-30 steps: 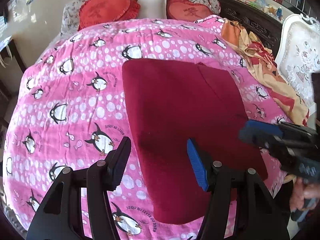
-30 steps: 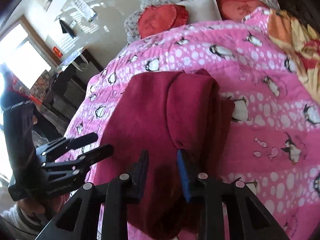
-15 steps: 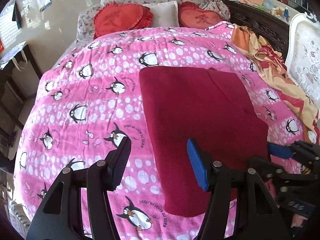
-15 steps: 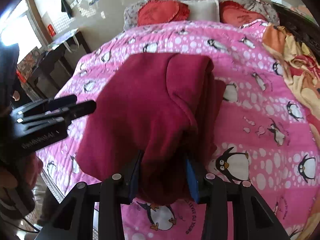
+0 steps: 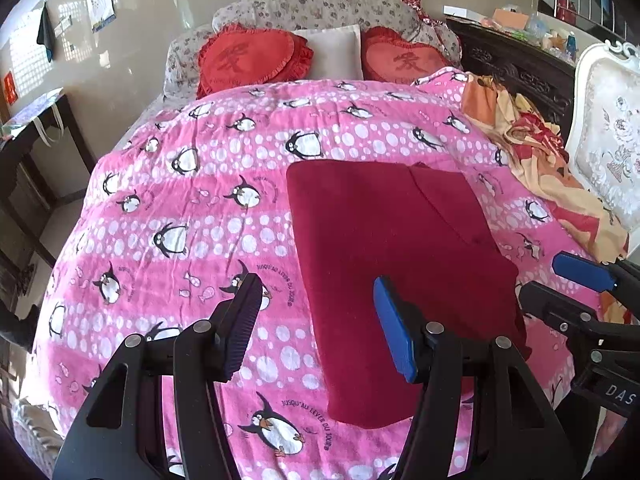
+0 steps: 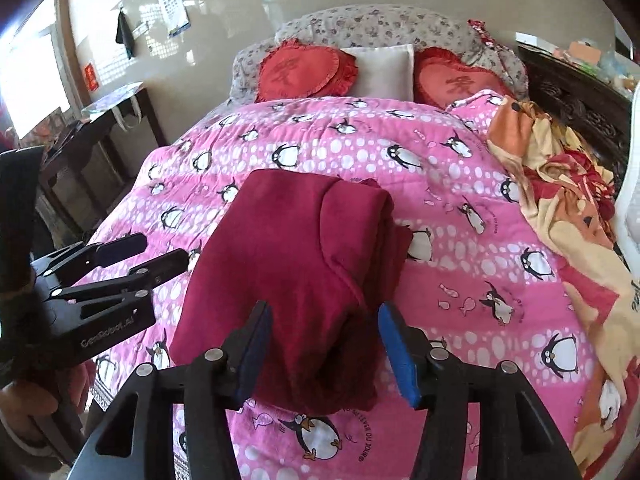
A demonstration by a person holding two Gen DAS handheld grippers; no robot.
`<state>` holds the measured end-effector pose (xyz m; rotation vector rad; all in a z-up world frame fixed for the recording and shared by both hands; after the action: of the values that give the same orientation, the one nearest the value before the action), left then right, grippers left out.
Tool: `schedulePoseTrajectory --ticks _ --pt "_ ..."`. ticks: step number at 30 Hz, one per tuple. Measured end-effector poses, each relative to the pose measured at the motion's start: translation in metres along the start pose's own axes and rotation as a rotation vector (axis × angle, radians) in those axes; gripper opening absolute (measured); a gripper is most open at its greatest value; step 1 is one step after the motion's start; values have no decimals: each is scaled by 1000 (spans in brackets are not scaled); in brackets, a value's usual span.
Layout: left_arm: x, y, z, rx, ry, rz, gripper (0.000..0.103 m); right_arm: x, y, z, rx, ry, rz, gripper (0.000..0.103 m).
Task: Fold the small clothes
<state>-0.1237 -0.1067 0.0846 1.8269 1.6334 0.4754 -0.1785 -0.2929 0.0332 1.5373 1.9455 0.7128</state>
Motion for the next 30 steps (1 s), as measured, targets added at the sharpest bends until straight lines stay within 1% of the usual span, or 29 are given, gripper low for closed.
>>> schedulePoseTrajectory --ticks 1,6,16,30 --pt "0 1 -1 -3 -3 -3 58 0 0 0 -2 -1 4 61" --pt "4 2 -3 -7 1 -17 58 1 3 -1 -4 -25 6 64" --pt "6 3 -5 -8 5 -25 58 0 6 4 5 -32 32 65" --pt "4 2 -1 11 9 -20 58 -1 4 10 27 -27 44 65"
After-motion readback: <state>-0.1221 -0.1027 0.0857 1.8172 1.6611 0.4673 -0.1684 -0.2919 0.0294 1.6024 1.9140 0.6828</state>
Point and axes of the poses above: each gripper's, at about its wrist camera, not at the fingertips, and z roughly the way its jaws point, x to its left, y to its top, the point moved 5 cm from there along z, roughly the way its jaws point, and after that the axes turned 15 degrees about -z, right-handed, at the moved point
